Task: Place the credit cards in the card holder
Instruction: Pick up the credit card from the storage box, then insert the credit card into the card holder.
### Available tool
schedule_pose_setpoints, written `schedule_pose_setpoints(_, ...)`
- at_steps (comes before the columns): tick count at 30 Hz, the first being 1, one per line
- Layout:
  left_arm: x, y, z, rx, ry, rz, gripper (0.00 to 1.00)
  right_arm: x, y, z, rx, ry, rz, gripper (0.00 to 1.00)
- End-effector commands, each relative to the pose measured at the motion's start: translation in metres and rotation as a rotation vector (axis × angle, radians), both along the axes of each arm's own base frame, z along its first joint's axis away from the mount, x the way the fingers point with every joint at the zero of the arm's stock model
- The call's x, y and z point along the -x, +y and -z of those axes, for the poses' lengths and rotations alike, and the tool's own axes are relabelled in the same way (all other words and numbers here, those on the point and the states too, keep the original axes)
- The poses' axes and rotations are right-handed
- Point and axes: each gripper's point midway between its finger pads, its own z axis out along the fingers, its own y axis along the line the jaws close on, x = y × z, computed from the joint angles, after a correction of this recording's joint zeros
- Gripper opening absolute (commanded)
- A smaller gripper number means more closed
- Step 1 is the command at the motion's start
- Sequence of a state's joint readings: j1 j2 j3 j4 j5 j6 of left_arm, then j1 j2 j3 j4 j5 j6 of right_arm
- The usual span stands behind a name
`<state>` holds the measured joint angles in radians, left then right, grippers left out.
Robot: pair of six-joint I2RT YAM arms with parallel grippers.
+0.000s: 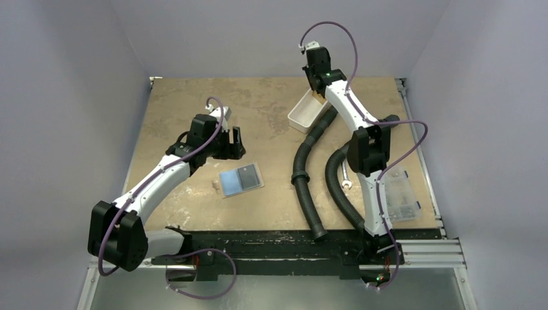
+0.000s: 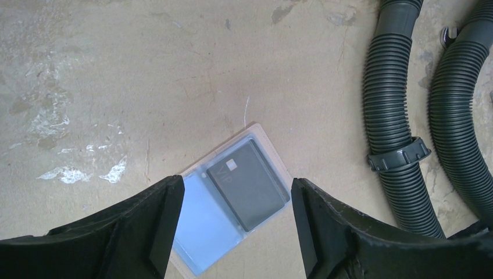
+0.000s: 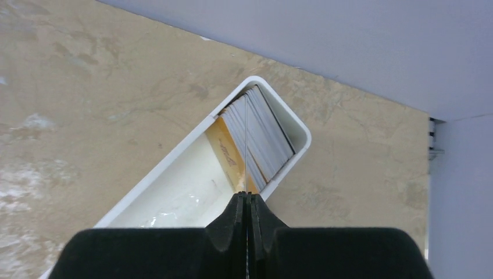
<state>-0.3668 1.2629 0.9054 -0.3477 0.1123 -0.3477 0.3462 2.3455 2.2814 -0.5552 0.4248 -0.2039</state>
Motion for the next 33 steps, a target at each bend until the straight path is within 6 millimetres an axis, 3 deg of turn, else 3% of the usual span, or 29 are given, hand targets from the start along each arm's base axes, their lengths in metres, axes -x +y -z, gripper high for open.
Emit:
schedule_pose_setpoints(1,-0.005,-0.005,-0.007,0.027,-0.036,0.014,0.72,0.005,0.0,-0.02,-0.203,-0.023,0.031,0.0)
schedule_pose_setpoints(7,-0.006,-0.013,-0.011,0.101,-0.017,0.026,0.73,0.015,0.007,-0.026,-0.525,0.023,0.023,0.0)
schedule_pose_setpoints(11,-0.009,-0.025,-0.023,0.273,0.01,0.055,0.74,0.039,0.027,-0.05,-0.718,0.037,-0.063,0.0)
schedule_pose_setpoints(18,-0.006,-0.05,-0.046,0.634,0.054,0.128,0.75,0.117,0.074,-0.081,-1.039,0.105,-0.246,0.0)
schedule_pose_setpoints(24,0.006,-0.066,-0.058,0.879,0.056,0.187,0.75,0.19,0.134,-0.077,-1.261,0.227,-0.409,0.0)
schedule_pose_setpoints(26,0.012,-0.067,-0.059,0.957,0.076,0.174,0.74,0.209,0.153,-0.084,-1.34,0.24,-0.463,0.0)
schedule_pose_setpoints(29,0.024,-0.065,-0.078,1.094,0.024,0.187,0.74,0.234,0.182,-0.095,-1.475,0.282,-0.556,0.0)
schedule_pose_setpoints(33,0.037,-0.058,-0.098,1.239,-0.036,0.199,0.74,0.254,0.202,-0.096,-1.589,0.352,-0.621,0.0)
